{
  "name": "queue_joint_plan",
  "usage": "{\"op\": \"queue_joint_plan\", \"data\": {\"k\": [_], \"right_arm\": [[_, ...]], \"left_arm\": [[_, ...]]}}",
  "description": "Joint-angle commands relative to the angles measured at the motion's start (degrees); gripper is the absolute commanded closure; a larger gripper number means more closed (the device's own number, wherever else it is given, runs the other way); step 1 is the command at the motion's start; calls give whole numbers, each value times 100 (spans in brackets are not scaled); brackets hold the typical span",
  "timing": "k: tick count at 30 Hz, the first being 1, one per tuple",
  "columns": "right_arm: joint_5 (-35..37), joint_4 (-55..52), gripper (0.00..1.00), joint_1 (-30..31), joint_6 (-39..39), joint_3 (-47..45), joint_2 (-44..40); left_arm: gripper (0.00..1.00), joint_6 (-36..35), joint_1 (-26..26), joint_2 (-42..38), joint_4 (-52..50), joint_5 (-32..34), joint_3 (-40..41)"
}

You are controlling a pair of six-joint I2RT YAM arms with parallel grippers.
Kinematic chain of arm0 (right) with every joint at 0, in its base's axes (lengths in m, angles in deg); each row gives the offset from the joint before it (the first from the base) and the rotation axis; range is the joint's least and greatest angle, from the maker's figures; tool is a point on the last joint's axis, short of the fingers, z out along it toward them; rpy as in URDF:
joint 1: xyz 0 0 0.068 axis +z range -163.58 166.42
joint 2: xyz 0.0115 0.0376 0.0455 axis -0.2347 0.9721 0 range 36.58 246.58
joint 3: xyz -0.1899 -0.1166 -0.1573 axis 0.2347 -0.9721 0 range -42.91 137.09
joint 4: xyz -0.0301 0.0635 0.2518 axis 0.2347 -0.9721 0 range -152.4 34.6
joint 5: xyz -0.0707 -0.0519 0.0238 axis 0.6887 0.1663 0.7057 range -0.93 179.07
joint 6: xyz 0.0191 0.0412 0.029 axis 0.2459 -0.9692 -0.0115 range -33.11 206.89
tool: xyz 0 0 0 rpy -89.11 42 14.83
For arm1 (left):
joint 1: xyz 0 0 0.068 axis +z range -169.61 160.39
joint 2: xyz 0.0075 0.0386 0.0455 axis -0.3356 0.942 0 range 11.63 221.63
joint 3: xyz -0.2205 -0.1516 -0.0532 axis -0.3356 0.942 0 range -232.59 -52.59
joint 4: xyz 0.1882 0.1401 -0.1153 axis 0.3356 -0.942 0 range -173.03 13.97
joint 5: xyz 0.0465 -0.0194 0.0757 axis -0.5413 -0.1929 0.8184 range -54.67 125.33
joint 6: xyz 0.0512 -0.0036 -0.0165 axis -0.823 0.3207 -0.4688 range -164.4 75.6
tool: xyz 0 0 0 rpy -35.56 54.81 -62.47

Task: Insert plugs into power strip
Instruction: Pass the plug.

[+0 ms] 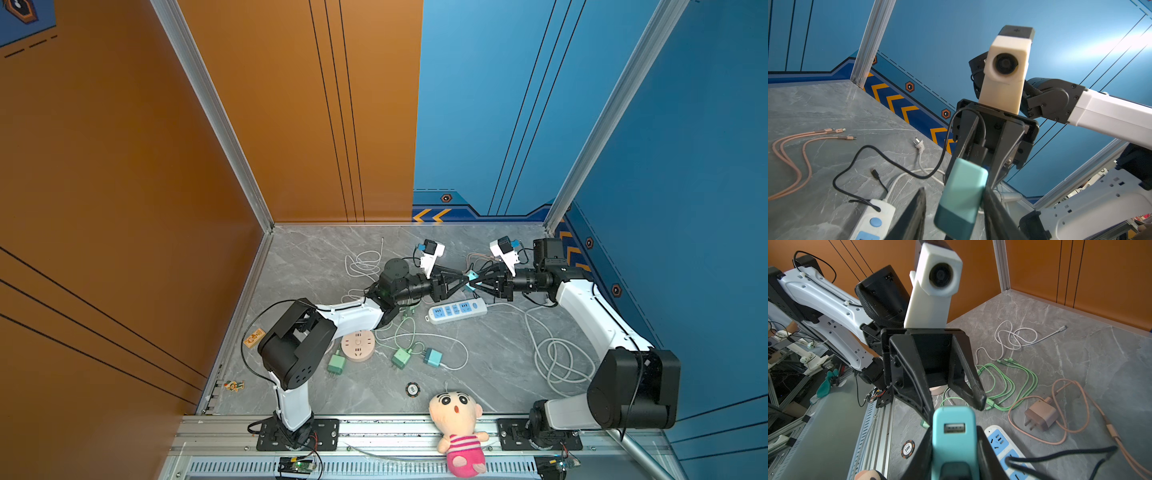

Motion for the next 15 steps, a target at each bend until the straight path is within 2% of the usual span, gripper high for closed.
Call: {"op": "queue_joint_plan", "data": {"k": [1, 5, 11, 15], "right_arm": [[-179, -64, 92, 39, -64, -49, 18], [-230, -64, 92, 5, -59, -3, 14], [-360, -55, 93, -208, -162, 129, -61], [-777, -63, 93, -370, -355, 250, -42]], "left_arm": [[55, 54, -49, 90, 395, -221, -236], [49, 63, -76, 153, 395, -328, -245], [48, 88, -11, 168, 389, -275, -71], [46, 45, 53, 133, 394, -314, -5]]}}
